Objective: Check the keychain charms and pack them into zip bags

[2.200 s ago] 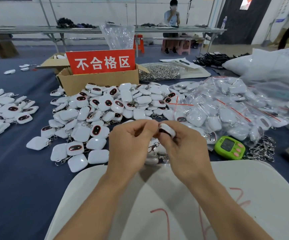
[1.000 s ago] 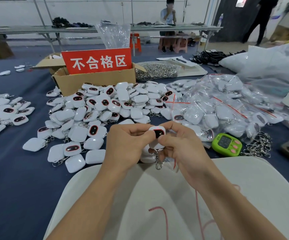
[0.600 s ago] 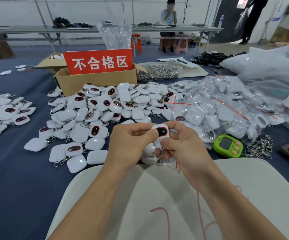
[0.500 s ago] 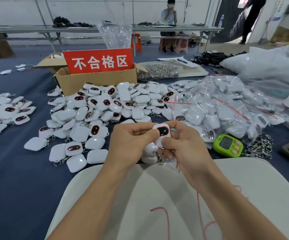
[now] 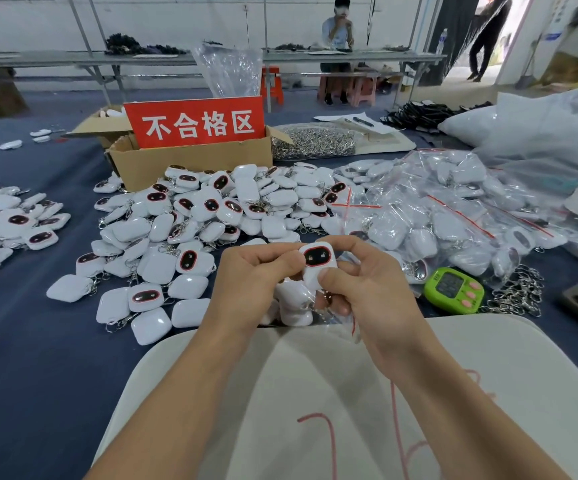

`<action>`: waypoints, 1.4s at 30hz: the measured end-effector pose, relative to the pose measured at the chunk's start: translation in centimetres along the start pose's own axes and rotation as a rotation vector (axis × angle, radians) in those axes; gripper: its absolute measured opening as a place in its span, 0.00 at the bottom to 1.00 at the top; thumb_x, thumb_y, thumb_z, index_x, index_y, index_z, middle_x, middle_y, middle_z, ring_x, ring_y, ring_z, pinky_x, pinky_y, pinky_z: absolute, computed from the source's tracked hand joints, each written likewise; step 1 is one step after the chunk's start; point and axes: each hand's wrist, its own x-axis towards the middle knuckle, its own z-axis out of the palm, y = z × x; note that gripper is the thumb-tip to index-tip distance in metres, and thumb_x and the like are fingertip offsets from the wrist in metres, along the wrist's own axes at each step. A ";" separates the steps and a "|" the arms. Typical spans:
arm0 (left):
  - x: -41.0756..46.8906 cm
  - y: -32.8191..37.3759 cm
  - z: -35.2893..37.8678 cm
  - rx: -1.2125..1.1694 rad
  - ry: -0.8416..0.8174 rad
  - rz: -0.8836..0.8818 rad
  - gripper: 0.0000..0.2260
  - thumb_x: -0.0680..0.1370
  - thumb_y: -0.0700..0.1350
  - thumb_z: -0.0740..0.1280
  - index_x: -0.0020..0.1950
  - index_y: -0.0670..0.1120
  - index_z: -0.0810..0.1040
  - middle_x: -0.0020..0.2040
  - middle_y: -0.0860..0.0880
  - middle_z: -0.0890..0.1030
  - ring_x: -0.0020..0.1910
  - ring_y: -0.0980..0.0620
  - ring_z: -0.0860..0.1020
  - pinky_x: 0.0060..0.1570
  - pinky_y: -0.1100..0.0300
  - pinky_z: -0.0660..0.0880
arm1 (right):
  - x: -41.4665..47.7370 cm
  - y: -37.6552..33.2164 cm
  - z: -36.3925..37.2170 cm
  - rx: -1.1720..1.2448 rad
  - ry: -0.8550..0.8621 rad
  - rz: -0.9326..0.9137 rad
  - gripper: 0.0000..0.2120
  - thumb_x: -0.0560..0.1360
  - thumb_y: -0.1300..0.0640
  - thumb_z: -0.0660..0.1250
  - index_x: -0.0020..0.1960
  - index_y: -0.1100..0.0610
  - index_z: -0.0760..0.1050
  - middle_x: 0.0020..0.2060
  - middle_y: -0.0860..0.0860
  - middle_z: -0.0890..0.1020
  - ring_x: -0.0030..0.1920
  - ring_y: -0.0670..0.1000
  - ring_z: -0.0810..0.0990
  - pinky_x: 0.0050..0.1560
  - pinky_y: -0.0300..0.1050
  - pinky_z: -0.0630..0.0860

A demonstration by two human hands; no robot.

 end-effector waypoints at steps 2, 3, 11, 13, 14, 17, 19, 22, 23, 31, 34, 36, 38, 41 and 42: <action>0.0 0.0 -0.1 -0.014 0.005 -0.008 0.12 0.77 0.34 0.70 0.44 0.47 0.90 0.36 0.48 0.86 0.31 0.58 0.81 0.29 0.70 0.74 | 0.0 -0.1 0.0 0.020 0.006 -0.004 0.13 0.76 0.75 0.63 0.56 0.62 0.78 0.29 0.53 0.82 0.24 0.46 0.74 0.27 0.35 0.72; 0.0 0.1 -0.1 -0.033 -0.004 -0.015 0.12 0.78 0.34 0.69 0.44 0.48 0.90 0.37 0.47 0.86 0.31 0.58 0.82 0.29 0.70 0.74 | 0.0 -0.2 0.0 0.026 0.008 -0.003 0.13 0.76 0.75 0.64 0.56 0.62 0.78 0.29 0.53 0.82 0.25 0.47 0.74 0.27 0.34 0.72; 0.0 -0.1 -0.4 -0.053 -0.053 -0.019 0.13 0.77 0.33 0.68 0.42 0.47 0.90 0.35 0.46 0.85 0.30 0.56 0.81 0.28 0.68 0.75 | 0.1 -0.4 -0.1 0.043 0.028 0.052 0.07 0.80 0.64 0.65 0.51 0.58 0.81 0.39 0.60 0.84 0.29 0.56 0.78 0.27 0.39 0.69; 0.1 -0.2 -0.4 -0.033 -0.052 -0.011 0.12 0.77 0.35 0.69 0.42 0.47 0.90 0.34 0.48 0.84 0.30 0.56 0.81 0.28 0.69 0.75 | 0.1 -0.4 -0.1 0.112 0.023 0.082 0.09 0.81 0.64 0.62 0.51 0.59 0.81 0.39 0.61 0.84 0.29 0.56 0.78 0.26 0.40 0.68; 0.2 -0.3 -0.4 -0.027 -0.052 -0.009 0.11 0.77 0.36 0.70 0.42 0.47 0.90 0.34 0.48 0.84 0.30 0.56 0.81 0.29 0.69 0.75 | 0.1 -0.5 0.0 0.134 0.022 0.094 0.09 0.82 0.65 0.62 0.50 0.59 0.81 0.39 0.61 0.83 0.28 0.56 0.77 0.26 0.40 0.68; 0.3 -0.5 -0.5 0.001 -0.055 -0.007 0.05 0.73 0.42 0.73 0.43 0.47 0.89 0.35 0.46 0.84 0.33 0.55 0.80 0.31 0.69 0.75 | 0.2 -0.6 -0.1 0.175 0.015 0.123 0.10 0.82 0.65 0.61 0.48 0.60 0.81 0.39 0.63 0.84 0.27 0.55 0.76 0.24 0.39 0.67; 0.4 -0.7 -0.6 0.021 -0.054 -0.002 0.07 0.70 0.46 0.73 0.43 0.46 0.89 0.37 0.45 0.84 0.36 0.54 0.80 0.33 0.68 0.75 | 0.2 -0.7 -0.2 0.177 0.006 0.138 0.09 0.81 0.65 0.62 0.50 0.61 0.82 0.40 0.63 0.84 0.27 0.54 0.76 0.24 0.39 0.67; 0.4 -0.7 -0.6 -0.039 -0.062 -0.002 0.09 0.70 0.43 0.75 0.49 0.47 0.89 0.40 0.43 0.87 0.37 0.54 0.82 0.35 0.67 0.77 | 0.2 -0.4 -0.2 0.117 0.057 0.108 0.08 0.81 0.64 0.64 0.52 0.62 0.83 0.38 0.61 0.84 0.27 0.54 0.76 0.23 0.39 0.67; 0.4 -0.6 -0.5 -0.041 -0.070 0.004 0.09 0.71 0.41 0.76 0.50 0.48 0.89 0.40 0.44 0.87 0.37 0.55 0.82 0.35 0.69 0.76 | 0.2 -0.3 -0.1 0.048 0.103 0.059 0.08 0.80 0.63 0.65 0.50 0.59 0.84 0.36 0.59 0.84 0.27 0.55 0.76 0.23 0.39 0.68; 0.5 -0.8 -0.2 0.047 0.062 0.158 0.14 0.70 0.31 0.78 0.41 0.52 0.89 0.40 0.48 0.88 0.38 0.55 0.85 0.40 0.66 0.79 | 0.0 0.6 0.2 -0.428 0.261 -0.347 0.19 0.71 0.69 0.74 0.46 0.44 0.84 0.41 0.40 0.87 0.46 0.43 0.86 0.48 0.37 0.81; 0.8 -1.4 -0.3 0.265 0.113 0.226 0.16 0.68 0.36 0.81 0.41 0.59 0.87 0.38 0.55 0.87 0.36 0.58 0.81 0.40 0.66 0.77 | 0.2 0.3 -0.3 -0.436 0.315 -0.380 0.22 0.71 0.72 0.74 0.45 0.42 0.82 0.41 0.40 0.86 0.45 0.43 0.86 0.49 0.36 0.80; 0.8 -1.8 -0.3 0.417 0.126 0.262 0.14 0.66 0.41 0.80 0.42 0.61 0.85 0.38 0.58 0.85 0.35 0.62 0.78 0.39 0.70 0.72 | 0.1 0.1 -0.4 -0.491 0.341 -0.414 0.23 0.71 0.71 0.74 0.46 0.41 0.82 0.41 0.38 0.86 0.45 0.42 0.86 0.49 0.35 0.80; 0.5 -1.9 -0.1 0.490 0.122 0.285 0.11 0.65 0.48 0.77 0.43 0.63 0.85 0.38 0.61 0.85 0.35 0.63 0.78 0.37 0.73 0.70 | -0.2 0.0 -0.3 -0.533 0.347 -0.429 0.23 0.71 0.70 0.74 0.47 0.40 0.81 0.42 0.36 0.85 0.45 0.42 0.85 0.49 0.32 0.78; 0.1 -1.9 0.2 0.532 0.092 0.294 0.10 0.67 0.52 0.73 0.45 0.64 0.86 0.38 0.62 0.85 0.29 0.64 0.75 0.31 0.74 0.67 | -0.4 0.0 0.2 -0.584 0.323 -0.418 0.27 0.70 0.71 0.73 0.47 0.37 0.80 0.43 0.33 0.84 0.46 0.38 0.84 0.49 0.28 0.76; 0.0 -2.0 0.2 0.550 0.092 0.295 0.10 0.68 0.51 0.74 0.46 0.64 0.86 0.36 0.62 0.84 0.28 0.63 0.74 0.30 0.74 0.66 | -0.5 0.0 0.3 -0.598 0.313 -0.421 0.28 0.70 0.72 0.73 0.47 0.36 0.79 0.44 0.32 0.84 0.47 0.36 0.84 0.49 0.27 0.75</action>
